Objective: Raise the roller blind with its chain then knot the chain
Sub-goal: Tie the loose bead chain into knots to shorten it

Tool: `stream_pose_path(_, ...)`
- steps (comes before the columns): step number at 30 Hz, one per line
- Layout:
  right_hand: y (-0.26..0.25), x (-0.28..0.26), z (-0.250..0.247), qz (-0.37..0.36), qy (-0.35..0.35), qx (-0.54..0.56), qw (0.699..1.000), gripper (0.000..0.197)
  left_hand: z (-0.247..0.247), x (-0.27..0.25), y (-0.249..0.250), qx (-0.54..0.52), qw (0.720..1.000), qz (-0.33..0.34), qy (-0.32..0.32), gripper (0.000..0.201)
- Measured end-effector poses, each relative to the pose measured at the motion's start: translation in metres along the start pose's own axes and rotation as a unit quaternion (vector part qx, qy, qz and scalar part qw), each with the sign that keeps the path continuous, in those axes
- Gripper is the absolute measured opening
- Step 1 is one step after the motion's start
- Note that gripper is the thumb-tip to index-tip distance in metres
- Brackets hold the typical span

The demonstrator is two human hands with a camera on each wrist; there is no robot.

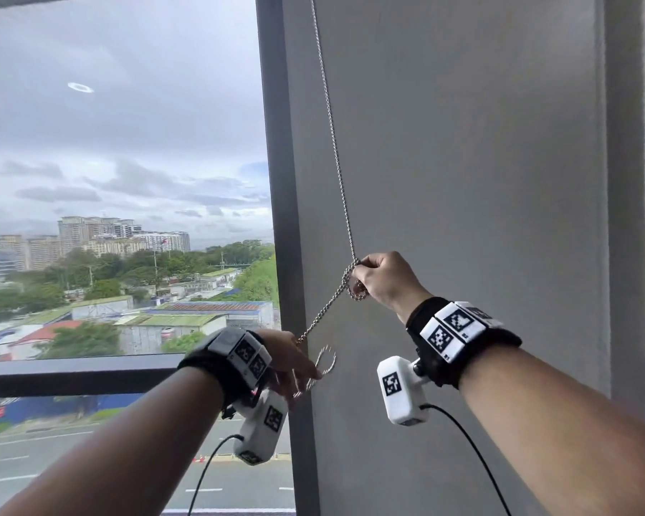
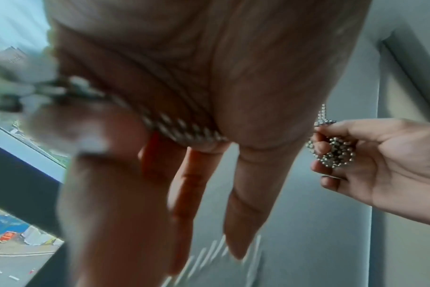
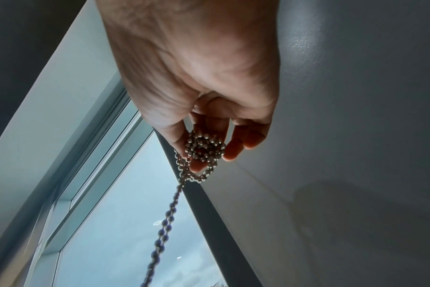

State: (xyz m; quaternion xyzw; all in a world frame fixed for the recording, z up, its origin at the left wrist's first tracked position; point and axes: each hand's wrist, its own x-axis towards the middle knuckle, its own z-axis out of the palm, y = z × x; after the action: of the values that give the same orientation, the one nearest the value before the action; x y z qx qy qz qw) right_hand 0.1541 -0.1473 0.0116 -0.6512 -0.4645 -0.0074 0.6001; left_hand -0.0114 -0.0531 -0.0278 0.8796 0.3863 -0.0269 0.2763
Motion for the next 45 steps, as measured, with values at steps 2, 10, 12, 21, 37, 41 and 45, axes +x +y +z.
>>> stream_pose_path(2,0.003,0.0,-0.003,0.006,0.002,0.024,1.0,0.016,0.001,0.0,-0.006,-0.016,1.0,-0.005,-0.009,0.023)
stream_pose_path(10,0.012,0.003,0.01,0.001,0.0,0.018,1.0,0.02,0.0,0.013,0.026,-0.494,0.846,0.194,0.052,0.008)
stream_pose_path(12,0.013,0.003,0.014,-0.01,0.003,0.025,1.0,0.022,-0.003,0.011,0.04,-0.535,0.815,0.212,0.063,0.009)
stream_pose_path(21,0.016,-0.016,0.013,-0.032,-0.014,0.096,0.995,0.025,-0.003,0.027,0.055,-0.57,0.759,0.27,0.165,0.015)
stream_pose_path(37,0.027,-0.034,0.012,-0.065,0.022,0.149,0.986,0.018,0.055,0.044,0.046,-0.622,0.709,0.283,0.175,0.025)
stream_pose_path(41,0.029,-0.037,0.014,-0.063,0.028,0.153,0.986,0.018,0.057,0.044,0.042,-0.593,0.722,0.299,0.194,0.017)
stream_pose_path(45,0.029,-0.037,0.017,-0.071,0.039,0.131,0.988,0.018,0.054,0.044,0.04,-0.554,0.745,0.306,0.211,0.014)
